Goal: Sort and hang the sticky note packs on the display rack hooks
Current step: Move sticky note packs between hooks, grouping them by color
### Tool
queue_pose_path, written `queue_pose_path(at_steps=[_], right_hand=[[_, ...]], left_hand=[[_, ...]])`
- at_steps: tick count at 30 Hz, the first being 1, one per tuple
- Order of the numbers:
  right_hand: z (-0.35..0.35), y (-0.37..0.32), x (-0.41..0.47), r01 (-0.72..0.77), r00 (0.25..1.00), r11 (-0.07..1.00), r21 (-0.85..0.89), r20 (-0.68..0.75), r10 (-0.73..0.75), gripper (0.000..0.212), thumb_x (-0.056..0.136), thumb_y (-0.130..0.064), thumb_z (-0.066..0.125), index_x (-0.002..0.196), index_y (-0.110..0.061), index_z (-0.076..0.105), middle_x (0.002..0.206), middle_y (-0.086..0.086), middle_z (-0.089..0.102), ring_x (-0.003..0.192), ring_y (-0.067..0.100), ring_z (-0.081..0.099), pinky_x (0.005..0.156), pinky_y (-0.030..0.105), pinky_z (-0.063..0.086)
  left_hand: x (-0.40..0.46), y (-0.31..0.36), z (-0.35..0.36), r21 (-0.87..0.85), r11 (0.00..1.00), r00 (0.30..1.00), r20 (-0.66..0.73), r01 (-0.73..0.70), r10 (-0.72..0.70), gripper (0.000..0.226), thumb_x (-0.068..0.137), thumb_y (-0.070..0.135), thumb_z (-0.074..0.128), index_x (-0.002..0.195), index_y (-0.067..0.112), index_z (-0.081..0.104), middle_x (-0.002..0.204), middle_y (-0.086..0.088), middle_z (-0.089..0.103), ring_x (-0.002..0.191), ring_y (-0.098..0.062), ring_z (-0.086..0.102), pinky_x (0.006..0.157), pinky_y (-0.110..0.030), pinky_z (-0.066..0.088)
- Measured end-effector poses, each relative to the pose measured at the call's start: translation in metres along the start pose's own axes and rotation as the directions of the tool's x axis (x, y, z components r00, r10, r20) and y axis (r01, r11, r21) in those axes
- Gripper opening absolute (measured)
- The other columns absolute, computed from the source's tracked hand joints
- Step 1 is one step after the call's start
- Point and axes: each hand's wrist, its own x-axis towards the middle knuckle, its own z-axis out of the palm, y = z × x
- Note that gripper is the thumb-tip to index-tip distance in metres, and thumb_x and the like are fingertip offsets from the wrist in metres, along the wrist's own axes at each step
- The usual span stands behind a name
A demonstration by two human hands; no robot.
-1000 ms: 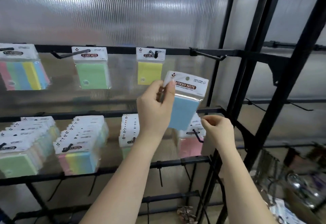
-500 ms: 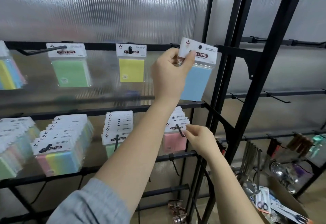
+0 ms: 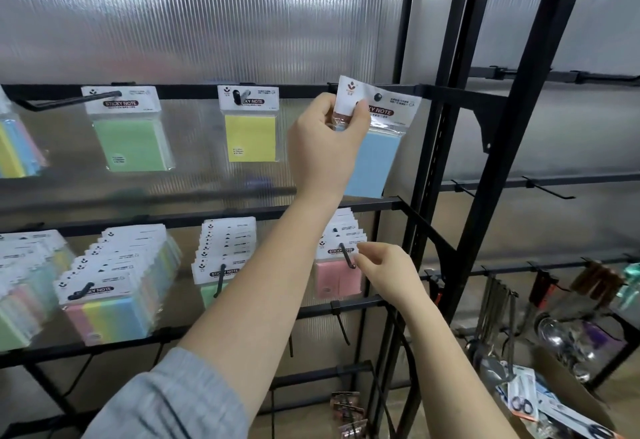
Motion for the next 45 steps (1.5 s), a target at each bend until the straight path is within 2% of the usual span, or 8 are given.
queue_pose_path(at_steps=[9, 14, 16, 22, 26, 30, 37, 45], right_hand=[[-0.001, 0.001, 0.011, 0.02, 1.0, 1.0, 0.011, 0.008, -0.02, 0.039, 0.093, -0.023, 0.056, 0.131, -0.014, 0.057, 0.127, 0.0, 0.062, 0.117, 0.011, 0.055, 0.088, 0.018, 0.037], [-0.001, -0.003, 0.015, 0.048, 0.999, 0.999, 0.017, -0.012, -0.048, 0.034, 0.094, -0.022, 0.056, 0.127, -0.014, 0.061, 0.126, -0.001, 0.063, 0.114, 0.009, 0.056, 0.088, 0.016, 0.036], [-0.002, -0.004, 0.016, 0.047, 0.999, 0.998, 0.03, -0.016, -0.047, 0.035, 0.094, -0.022, 0.056, 0.128, -0.013, 0.059, 0.127, -0.001, 0.062, 0.116, 0.009, 0.055, 0.09, 0.015, 0.035], [-0.002, -0.003, 0.019, 0.051, 0.998, 0.998, 0.028, -0.028, -0.05, 0.034, 0.093, -0.023, 0.057, 0.126, -0.014, 0.061, 0.124, -0.002, 0.063, 0.102, 0.003, 0.054, 0.09, 0.015, 0.036], [-0.003, -0.003, 0.021, 0.052, 0.998, 0.998, 0.024, -0.03, -0.051, 0.032, 0.093, -0.023, 0.057, 0.124, -0.015, 0.063, 0.119, -0.001, 0.066, 0.098, 0.004, 0.055, 0.088, 0.016, 0.038], [-0.006, -0.001, 0.021, 0.046, 0.999, 0.999, 0.021, -0.023, -0.046, 0.032, 0.093, -0.024, 0.056, 0.124, -0.018, 0.062, 0.113, -0.001, 0.067, 0.095, 0.006, 0.055, 0.083, 0.017, 0.038], [-0.005, -0.001, 0.027, 0.029, 0.999, 0.999, 0.034, -0.022, -0.028, 0.032, 0.092, -0.025, 0.056, 0.123, -0.019, 0.062, 0.103, -0.003, 0.067, 0.094, 0.008, 0.06, 0.078, 0.019, 0.04], [-0.006, -0.002, 0.034, 0.022, 0.999, 0.999, -0.044, -0.024, -0.023, 0.034, 0.092, -0.025, 0.055, 0.125, -0.018, 0.061, 0.113, 0.001, 0.068, 0.09, 0.008, 0.058, 0.074, 0.017, 0.04]], left_hand=[[0.003, -0.005, -0.003, 0.017, 0.998, 0.998, 0.028, -0.061, 0.061, 0.028, 0.086, 0.024, 0.065, 0.067, 0.005, 0.056, 0.058, -0.003, 0.053, 0.054, -0.007, 0.039, 0.05, -0.031, 0.033], [0.003, 0.001, -0.003, 0.061, 0.997, 0.998, 0.028, -0.053, 0.051, 0.029, 0.083, 0.022, 0.066, 0.062, 0.011, 0.051, 0.05, 0.008, 0.043, 0.051, -0.007, 0.035, 0.047, -0.024, 0.028], [0.004, 0.001, -0.002, 0.09, 0.995, 0.999, 0.011, -0.049, 0.049, 0.03, 0.083, 0.023, 0.066, 0.061, 0.01, 0.05, 0.05, 0.007, 0.042, 0.051, -0.009, 0.034, 0.048, -0.028, 0.028], [0.003, 0.006, -0.001, 0.11, 0.992, 0.998, 0.015, -0.06, 0.059, 0.03, 0.083, 0.026, 0.066, 0.062, 0.011, 0.051, 0.051, 0.005, 0.047, 0.051, -0.01, 0.037, 0.047, -0.031, 0.031], [0.006, 0.005, 0.003, 0.111, 0.994, 1.0, 0.026, -0.01, 0.008, 0.036, 0.082, 0.026, 0.066, 0.056, 0.02, 0.043, 0.048, 0.008, 0.042, 0.048, -0.009, 0.034, 0.046, -0.026, 0.026], [0.009, -0.011, 0.006, 0.164, 0.986, 1.0, 0.011, 0.017, -0.019, 0.032, 0.086, 0.029, 0.064, 0.066, 0.008, 0.05, 0.054, 0.005, 0.05, 0.051, -0.009, 0.038, 0.047, -0.024, 0.027], [0.044, -0.049, 0.021, 0.219, 0.966, 0.988, 0.037, 0.135, -0.147, 0.032, 0.089, 0.03, 0.062, 0.065, 0.019, 0.043, 0.055, 0.011, 0.043, 0.047, -0.003, 0.039, 0.041, -0.015, 0.024], [0.083, -0.075, 0.034, 0.446, 0.845, 0.937, 0.034, 0.296, -0.347, 0.044, 0.089, 0.04, 0.059, 0.064, 0.02, 0.03, 0.062, 0.005, 0.039, 0.063, -0.021, 0.04, 0.045, -0.027, 0.023]])
